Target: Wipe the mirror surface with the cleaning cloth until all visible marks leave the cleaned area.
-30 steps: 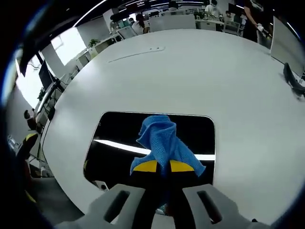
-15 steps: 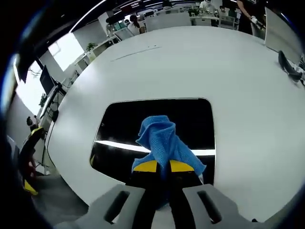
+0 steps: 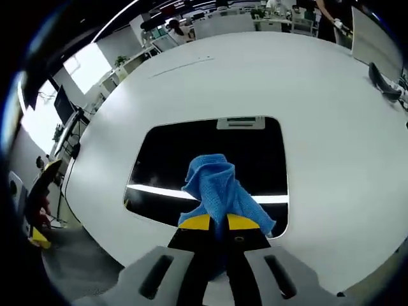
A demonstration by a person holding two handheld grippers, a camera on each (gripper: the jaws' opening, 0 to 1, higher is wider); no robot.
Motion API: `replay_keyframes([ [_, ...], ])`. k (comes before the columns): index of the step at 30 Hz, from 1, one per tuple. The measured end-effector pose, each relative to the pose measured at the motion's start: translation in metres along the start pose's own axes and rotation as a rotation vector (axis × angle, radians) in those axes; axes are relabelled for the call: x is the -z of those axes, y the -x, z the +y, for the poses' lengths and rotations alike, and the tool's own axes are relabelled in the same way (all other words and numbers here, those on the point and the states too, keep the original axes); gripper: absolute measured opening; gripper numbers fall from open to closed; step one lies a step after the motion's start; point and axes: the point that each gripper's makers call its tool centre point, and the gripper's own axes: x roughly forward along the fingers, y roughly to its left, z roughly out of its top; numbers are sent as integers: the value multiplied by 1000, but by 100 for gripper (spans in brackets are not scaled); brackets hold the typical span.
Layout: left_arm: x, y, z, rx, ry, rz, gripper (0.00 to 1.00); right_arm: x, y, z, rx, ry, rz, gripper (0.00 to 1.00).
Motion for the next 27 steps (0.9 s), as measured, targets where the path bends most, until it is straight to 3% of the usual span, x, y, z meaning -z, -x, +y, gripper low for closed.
replay_keyframes([
  [27, 1, -2, -1, 0, -15, 9, 99, 5, 1, 3, -17, -15, 19, 2],
])
